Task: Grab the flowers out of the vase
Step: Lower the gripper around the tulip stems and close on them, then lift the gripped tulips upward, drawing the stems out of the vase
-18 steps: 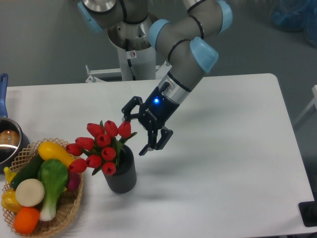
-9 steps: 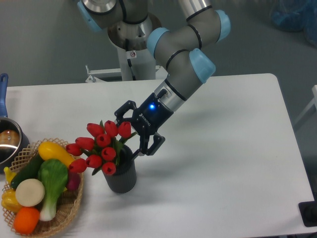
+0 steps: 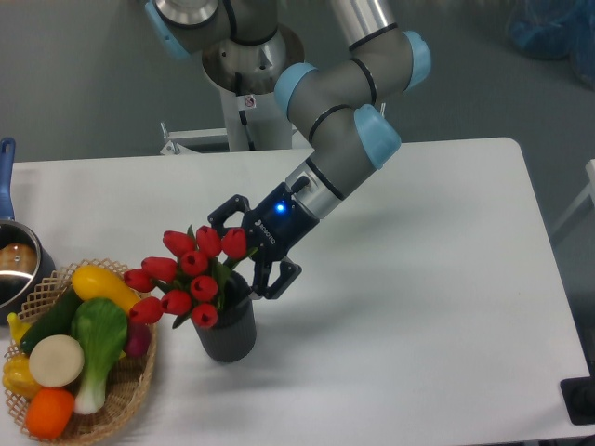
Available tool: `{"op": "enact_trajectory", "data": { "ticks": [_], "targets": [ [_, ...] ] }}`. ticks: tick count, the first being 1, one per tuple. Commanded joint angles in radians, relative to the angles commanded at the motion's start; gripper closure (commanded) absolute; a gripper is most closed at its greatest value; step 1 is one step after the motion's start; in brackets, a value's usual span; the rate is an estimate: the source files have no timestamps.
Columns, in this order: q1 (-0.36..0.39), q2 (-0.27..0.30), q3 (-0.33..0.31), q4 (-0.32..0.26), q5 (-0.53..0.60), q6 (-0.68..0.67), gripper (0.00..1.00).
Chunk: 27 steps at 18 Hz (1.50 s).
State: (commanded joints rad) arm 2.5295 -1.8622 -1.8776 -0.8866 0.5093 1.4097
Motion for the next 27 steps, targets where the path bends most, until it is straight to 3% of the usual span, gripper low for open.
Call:
{"op": "enact_trajectory", "data": {
  "ticks": [11,14,16,17,19,23,24,25,27],
  "targets": [
    [-0.029,-0.034,0.018,0.018,-0.058,0.005,0.0],
    [-0.028,-0.034,0.017,0.02,-0.06,0.005,0.17],
    [-0.026,-0.034,0.017,0.02,-0.06,0.008,0.18],
    [-0.026,-0.034,0.015,0.02,-0.06,0.008,0.23],
    [-0.025,-0.032,0.006,0.02,-0.06,0.008,0.45],
    [-0.014,-0.032,0.006,0.02,-0.06,0.006,0.53],
    [-0.014,-0.032,0.006,0.02,-0.06,0.0,0.68],
    [-0.014,-0.032,0.006,0.02,-0.06,0.002,0.75],
    [-0.009,-0.032,0.008,0.02,-0.061,0.002,0.75]
  ]
}}
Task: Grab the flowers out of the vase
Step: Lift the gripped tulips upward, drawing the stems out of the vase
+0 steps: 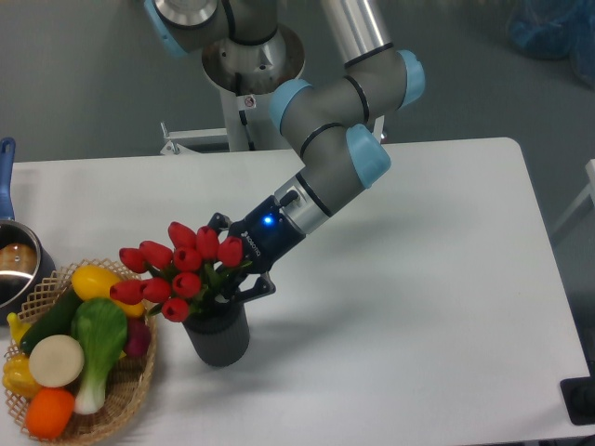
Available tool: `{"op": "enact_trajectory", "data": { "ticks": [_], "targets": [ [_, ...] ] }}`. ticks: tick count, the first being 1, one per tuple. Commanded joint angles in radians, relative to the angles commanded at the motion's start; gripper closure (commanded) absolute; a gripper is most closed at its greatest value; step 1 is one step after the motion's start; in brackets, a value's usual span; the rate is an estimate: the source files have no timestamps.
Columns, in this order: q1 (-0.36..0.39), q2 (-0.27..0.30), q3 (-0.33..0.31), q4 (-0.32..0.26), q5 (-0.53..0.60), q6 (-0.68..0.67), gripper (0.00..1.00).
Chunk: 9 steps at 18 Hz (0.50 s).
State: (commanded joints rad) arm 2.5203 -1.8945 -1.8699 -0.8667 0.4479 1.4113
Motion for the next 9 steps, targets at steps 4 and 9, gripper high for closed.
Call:
{"op": "enact_trajectory", "data": {
  "ticks": [4,9],
  "targets": [
    [0.005,-0.002,0.012,-0.002,-0.043,-0.012,0.74],
    [0.012,0.006,0.023,-0.002,-0.075,-0.051,0.74]
  ]
}}
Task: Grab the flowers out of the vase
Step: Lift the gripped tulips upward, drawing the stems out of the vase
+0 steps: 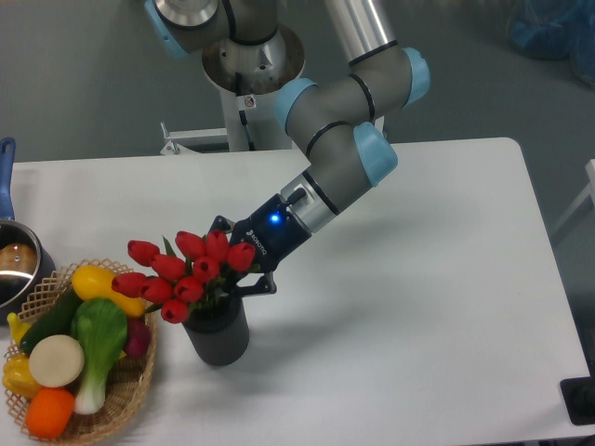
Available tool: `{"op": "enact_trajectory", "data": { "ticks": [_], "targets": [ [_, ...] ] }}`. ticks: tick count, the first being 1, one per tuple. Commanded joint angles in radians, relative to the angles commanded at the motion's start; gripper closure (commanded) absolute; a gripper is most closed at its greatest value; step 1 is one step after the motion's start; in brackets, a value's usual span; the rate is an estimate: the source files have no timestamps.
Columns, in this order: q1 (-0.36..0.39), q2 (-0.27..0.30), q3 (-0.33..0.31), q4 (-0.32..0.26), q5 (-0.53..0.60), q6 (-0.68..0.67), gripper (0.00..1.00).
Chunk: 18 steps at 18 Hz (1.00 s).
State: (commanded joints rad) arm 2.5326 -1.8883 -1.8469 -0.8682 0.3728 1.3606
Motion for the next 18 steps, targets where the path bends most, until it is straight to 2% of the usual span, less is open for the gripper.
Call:
{"op": "enact_trajectory", "data": {
  "ticks": [3,8,18],
  "targets": [
    [0.002,0.006,0.002,0.0,-0.021,-0.006,0.69],
    [0.02,0.061,0.008,0.0,-0.066,-0.066,0.73],
    [0.026,0.097,0.044,0.0,-0.13,-0.107,0.73]
  ]
}}
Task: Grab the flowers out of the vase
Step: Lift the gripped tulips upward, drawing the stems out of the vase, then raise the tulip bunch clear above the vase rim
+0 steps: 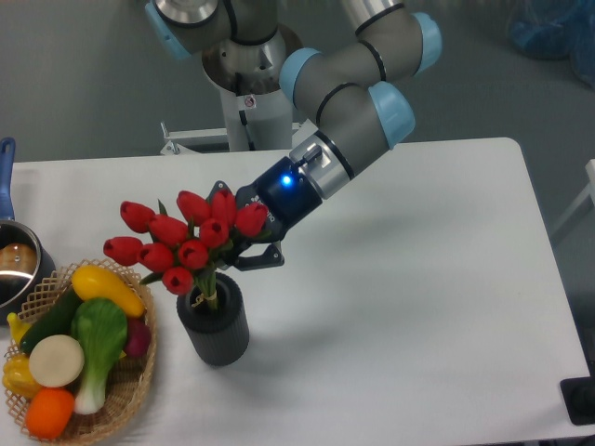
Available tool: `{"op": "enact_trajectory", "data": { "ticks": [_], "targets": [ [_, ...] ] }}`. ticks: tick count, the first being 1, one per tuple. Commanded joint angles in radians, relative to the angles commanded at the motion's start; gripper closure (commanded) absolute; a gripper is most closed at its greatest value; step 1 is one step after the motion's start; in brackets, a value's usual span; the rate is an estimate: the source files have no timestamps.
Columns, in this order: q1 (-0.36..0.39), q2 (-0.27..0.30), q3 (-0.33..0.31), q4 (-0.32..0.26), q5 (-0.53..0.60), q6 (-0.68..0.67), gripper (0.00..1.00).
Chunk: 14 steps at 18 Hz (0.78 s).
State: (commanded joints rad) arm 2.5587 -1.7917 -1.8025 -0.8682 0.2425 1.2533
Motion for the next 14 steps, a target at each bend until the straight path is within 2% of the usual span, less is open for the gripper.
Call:
{"op": "enact_trajectory", "data": {
  "ticks": [4,8,14],
  "targets": [
    [-0.002,0.018,0.012,-0.002,-0.025,-0.02,0.73],
    [0.0,0.052,0.055,-0.002,-0.025,-0.155,0.73],
    [0.024,0.117,0.054,-0.003,-0.025,-0.236,0.73]
  ]
}}
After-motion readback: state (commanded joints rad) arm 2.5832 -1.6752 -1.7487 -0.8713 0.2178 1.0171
